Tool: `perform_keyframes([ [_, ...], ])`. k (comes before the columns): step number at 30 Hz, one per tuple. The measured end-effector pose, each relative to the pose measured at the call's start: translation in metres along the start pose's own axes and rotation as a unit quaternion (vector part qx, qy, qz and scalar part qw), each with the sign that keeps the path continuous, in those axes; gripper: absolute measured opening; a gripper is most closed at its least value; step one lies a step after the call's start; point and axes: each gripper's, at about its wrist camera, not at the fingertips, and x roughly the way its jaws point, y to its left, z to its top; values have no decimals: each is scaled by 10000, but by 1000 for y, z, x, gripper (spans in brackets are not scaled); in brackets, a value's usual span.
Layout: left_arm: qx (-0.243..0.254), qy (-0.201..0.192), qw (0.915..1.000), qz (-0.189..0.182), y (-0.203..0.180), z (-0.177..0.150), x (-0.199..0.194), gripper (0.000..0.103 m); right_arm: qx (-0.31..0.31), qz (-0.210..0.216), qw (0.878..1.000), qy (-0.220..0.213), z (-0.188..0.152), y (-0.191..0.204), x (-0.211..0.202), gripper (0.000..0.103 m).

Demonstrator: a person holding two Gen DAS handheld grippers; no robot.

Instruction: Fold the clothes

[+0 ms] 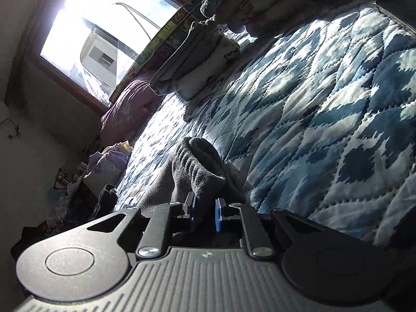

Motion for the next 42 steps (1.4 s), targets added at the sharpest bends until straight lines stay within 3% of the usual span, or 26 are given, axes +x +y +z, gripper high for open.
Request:
perform_keyframes([
  [2,-129,-93,9999,32,2,7,-11,1,55,36,10000,23,0,0,-1,16],
  [4,199,-332,9987,334,-7,13,-26,4,-50,24,10000,39,-1,4,-2,17],
  [6,446,-441,9979,132,-24,19,-33,4,-215,7,9998,54,-2,7,-3,19],
  [9,878,-146,9926,-824,-75,29,-20,4,-267,31,9996,62,-2,8,-5,20],
  [11,1245,97,9815,-1449,-119,30,-5,8,-208,48,9998,51,-1,7,-5,20],
  [13,1440,435,9678,-2017,-163,30,20,25,-177,55,9998,18,-2,7,-6,20],
  [14,1561,584,9629,-2123,-181,30,32,27,-177,57,9998,3,-2,8,-6,20],
  [19,1871,1331,9477,-2216,-229,25,86,27,-160,154,9998,-26,0,6,-7,20],
  [20,1920,1440,9445,-2244,-234,23,93,23,-151,202,9997,-29,1,5,-7,20],
  [21,2009,1438,9432,-2220,-239,22,96,0,-153,285,9995,-55,2,5,-8,18],
  [24,1490,859,9553,-2404,-228,28,91,0,-109,488,9986,-174,7,4,-13,18],
  [29,1525,1123,9594,-2091,-221,15,108,0,-83,304,9995,-17,7,0,-6,18],
  [32,1021,1140,9587,-2398,-212,27,100,0,51,355,9993,48,8,0,-7,27],
  [33,1019,1177,9568,-2454,-211,31,98,8,137,381,9992,18,8,-1,-10,27],
  [34,1072,1231,9556,-2451,-212,34,98,26,154,369,9992,-44,8,-1,-13,31],
  [35,1139,1288,9546,-2434,-213,37,98,34,161,361,9992,-113,9,-1,-17,32],
  [38,1644,1536,9443,-2400,-224,35,102,37,234,383,9987,-220,13,-4,-18,32],
  [39,1858,1597,9395,-2396,-230,31,104,28,212,372,9989,-197,13,-4,-15,32],
  [40,2071,1656,9341,-2391,-235,27,105,10,135,381,9990,-179,13,-3,-12,32],
  [41,2152,1613,9341,-2348,-238,25,106,2,56,391,9991,-173,12,-1,-9,28],
  [42,2192,1537,9358,-2294,-239,24,105,1,-34,405,9989,-217,13,1,-10,25],
])
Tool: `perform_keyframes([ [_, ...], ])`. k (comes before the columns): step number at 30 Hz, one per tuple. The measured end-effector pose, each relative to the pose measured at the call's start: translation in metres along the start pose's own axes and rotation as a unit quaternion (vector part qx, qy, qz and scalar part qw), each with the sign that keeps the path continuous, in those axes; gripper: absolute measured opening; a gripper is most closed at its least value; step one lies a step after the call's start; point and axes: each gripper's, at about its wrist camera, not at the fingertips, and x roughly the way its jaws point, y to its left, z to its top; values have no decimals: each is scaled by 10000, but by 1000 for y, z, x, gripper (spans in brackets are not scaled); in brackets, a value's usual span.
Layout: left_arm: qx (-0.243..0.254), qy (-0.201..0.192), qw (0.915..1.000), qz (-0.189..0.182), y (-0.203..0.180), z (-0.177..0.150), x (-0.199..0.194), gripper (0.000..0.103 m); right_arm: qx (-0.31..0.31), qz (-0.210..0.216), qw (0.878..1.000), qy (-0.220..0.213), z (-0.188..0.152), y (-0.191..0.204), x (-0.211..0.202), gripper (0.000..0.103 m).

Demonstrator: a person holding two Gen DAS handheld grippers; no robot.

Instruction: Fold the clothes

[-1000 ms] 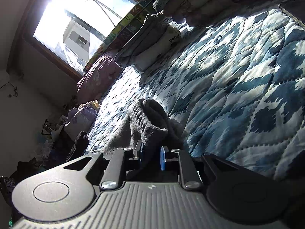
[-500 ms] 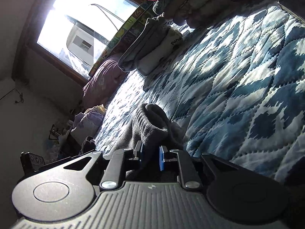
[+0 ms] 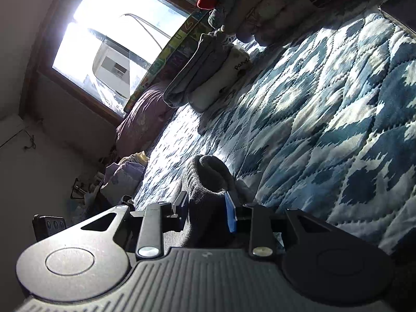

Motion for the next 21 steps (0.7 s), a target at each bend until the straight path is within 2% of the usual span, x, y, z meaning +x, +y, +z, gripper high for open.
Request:
perform_keyframes([
  [1,42,-52,9999,78,-2,-1,1,1,-70,1,10000,-35,1,1,0,22],
  [2,-102,-270,9995,102,1,-1,-3,0,-49,-61,10000,-44,2,-1,-1,21],
  [3,-335,-530,9980,9,8,-4,-8,0,-28,-123,9999,-53,2,-2,-2,21],
  [4,-453,-582,9973,-29,11,-7,-7,0,-3,-201,9998,-38,2,-5,-1,21],
  [6,-430,-390,9983,73,12,-14,3,0,-14,-381,9992,100,-1,-9,6,21],
  [10,-309,-256,9989,254,8,-20,13,1,-51,-457,9989,129,-1,-10,6,20],
  [13,-133,-154,9992,337,1,-15,14,3,-81,-442,9990,63,-1,-4,1,25],
  [14,-138,-235,9988,404,-1,-13,8,5,-104,-504,9987,-69,-1,-2,-7,29],
  [16,-183,-572,9966,567,-2,-13,-15,9,-198,-633,9972,-343,-1,5,-24,29],
  [18,-212,-828,9937,724,-5,-20,-38,9,-801,-772,9914,-692,0,21,-34,29],
  [21,-452,-1131,9888,859,-10,-40,-71,9,-2175,-462,9719,-768,-4,58,-23,29],
])
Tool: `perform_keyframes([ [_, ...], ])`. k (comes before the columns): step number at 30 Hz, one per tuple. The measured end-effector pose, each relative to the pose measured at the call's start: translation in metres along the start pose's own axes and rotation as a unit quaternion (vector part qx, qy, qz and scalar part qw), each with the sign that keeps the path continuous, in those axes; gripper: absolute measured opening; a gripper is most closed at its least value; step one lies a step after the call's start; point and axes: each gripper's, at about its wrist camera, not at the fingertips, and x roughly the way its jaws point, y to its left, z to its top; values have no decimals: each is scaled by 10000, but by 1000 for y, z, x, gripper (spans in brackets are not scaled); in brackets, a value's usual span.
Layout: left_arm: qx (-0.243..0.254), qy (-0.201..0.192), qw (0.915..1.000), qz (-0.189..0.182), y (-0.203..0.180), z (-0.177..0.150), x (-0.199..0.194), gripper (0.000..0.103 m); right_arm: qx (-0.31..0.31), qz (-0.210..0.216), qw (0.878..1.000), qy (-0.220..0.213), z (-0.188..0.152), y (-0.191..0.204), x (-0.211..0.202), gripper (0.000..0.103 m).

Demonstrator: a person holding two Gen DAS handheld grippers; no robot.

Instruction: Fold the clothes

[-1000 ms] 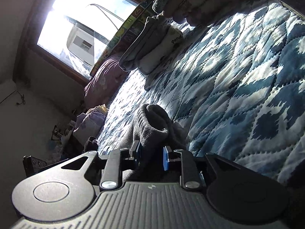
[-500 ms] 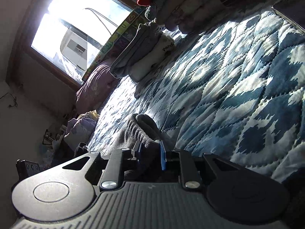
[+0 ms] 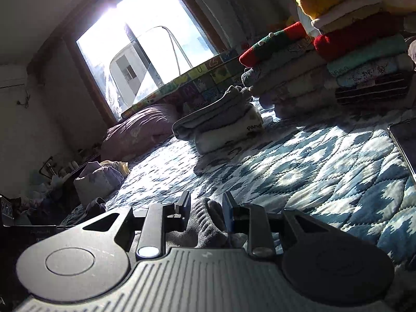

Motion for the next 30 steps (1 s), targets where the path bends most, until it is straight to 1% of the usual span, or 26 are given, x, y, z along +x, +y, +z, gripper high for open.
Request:
perform_keyframes([
  [2,-50,-108,9999,118,-7,-13,-16,11,-787,312,9962,194,-1,23,24,28],
  [3,-38,-83,9998,177,-10,-21,-16,15,-813,299,9957,317,-2,24,35,26],
  [4,-20,-44,9997,245,-14,-29,-14,23,-839,285,9951,439,-2,26,45,26],
  [5,-3,-4,9995,313,-19,-36,-12,26,-864,272,9943,562,-3,27,56,26],
  [6,15,35,9993,380,-23,-44,-10,31,-886,172,9934,705,-4,27,67,23],
  [7,-37,222,9982,551,-22,-54,1,39,-839,-232,9920,913,-7,20,80,0],
  [8,-227,238,9976,603,-18,-58,3,43,-566,-382,9922,1041,-11,7,89,0],
  [9,-454,185,9969,608,-14,-60,2,40,-302,-496,9917,1146,-13,-5,95,0],
  [11,-906,78,9939,617,-5,-65,1,37,83,-428,9921,1174,-8,-11,93,0],
  [12,-1131,25,9916,621,0,-67,0,35,-67,-463,9921,1161,-13,-7,89,0],
  [13,-1151,-107,9914,616,0,-67,-8,34,-180,-495,9920,1149,-16,-4,86,0],
  [15,-1049,-339,9919,629,-5,-60,-16,34,-88,-528,9922,1129,-16,-4,84,0],
  [18,-1190,-620,9901,409,-7,-44,-9,34,91,-551,9925,1092,-20,-6,86,0],
  [19,-1345,-657,9885,232,-6,-40,0,34,64,-570,9924,1084,-20,-5,86,0],
  [20,-1496,-601,9867,219,-4,-39,9,36,49,-578,9925,1079,-20,-5,86,0],
  [21,-1657,-316,9846,457,-1,-39,25,34,34,-587,9925,1074,-20,-4,86,0],
  [22,-1749,-205,9819,691,4,-42,36,14,22,-594,9925,1069,-20,-3,86,0],
  [23,-1816,-169,9791,905,10,-45,44,9,20,-590,9925,1068,-20,-4,85,0],
  [25,-2550,-369,9641,633,27,-49,31,9,13,-557,9929,1050,-19,-4,83,0],
  [26,-2612,-499,9622,593,28,-49,21,9,-17,-546,9931,1034,-19,-3,82,0],
  [28,-2333,-715,9663,817,19,-49,-5,12,-348,-567,9931,961,-18,7,78,0],
  [29,-2214,-823,9679,857,12,-51,-15,13,-677,-577,9922,868,-19,17,74,8],
  [30,-2081,-930,9698,873,3,-54,-22,15,-1006,-587,9902,774,-20,26,71,11],
])
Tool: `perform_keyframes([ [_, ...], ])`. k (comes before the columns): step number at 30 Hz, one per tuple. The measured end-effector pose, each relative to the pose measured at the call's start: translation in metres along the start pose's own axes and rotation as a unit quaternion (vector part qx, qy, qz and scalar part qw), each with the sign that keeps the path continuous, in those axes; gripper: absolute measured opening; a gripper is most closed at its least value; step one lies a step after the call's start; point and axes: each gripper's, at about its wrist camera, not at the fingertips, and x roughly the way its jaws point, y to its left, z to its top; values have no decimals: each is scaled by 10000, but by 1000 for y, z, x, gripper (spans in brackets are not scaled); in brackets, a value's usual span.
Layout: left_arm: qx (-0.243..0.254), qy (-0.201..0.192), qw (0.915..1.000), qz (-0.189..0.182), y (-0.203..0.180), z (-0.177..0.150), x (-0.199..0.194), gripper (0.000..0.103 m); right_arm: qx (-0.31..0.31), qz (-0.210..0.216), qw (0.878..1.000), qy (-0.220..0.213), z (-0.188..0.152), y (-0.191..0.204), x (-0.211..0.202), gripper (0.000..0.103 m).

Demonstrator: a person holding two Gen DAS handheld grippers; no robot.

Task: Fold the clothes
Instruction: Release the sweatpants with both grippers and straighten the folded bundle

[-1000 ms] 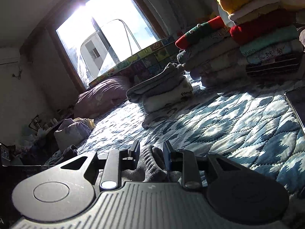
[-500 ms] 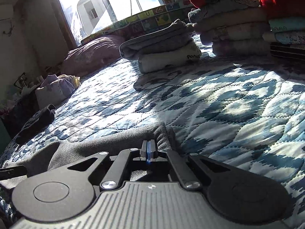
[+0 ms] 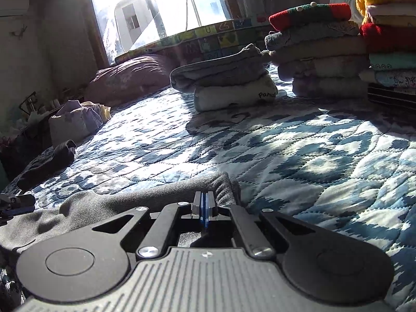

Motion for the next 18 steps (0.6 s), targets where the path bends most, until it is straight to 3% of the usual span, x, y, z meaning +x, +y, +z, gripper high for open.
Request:
perform_keyframes([
  [3,714,-343,9969,1,-24,-21,-7,28,-1021,194,9940,-338,-2,33,-15,19],
  [5,1242,-100,9920,209,-39,-37,10,29,-1554,576,9856,-343,-10,58,-16,19],
  [6,1415,143,9886,494,-42,-45,22,34,-1762,627,9820,-244,-14,68,-13,20],
  [9,1780,-60,9814,712,-39,-66,30,38,-2179,198,9748,426,-32,79,12,20],
  [10,1825,-49,9806,714,-39,-64,26,39,-1982,221,9792,367,-29,73,11,21],
  [13,1446,-202,9858,829,-17,-47,15,35,-1489,101,9879,431,-19,55,9,20],
  [15,755,-343,9926,892,18,-28,5,34,-1088,190,9929,440,-22,44,9,17],
  [18,-79,-493,9913,1216,70,-5,-15,29,-1105,112,9929,417,-25,41,9,13],
])
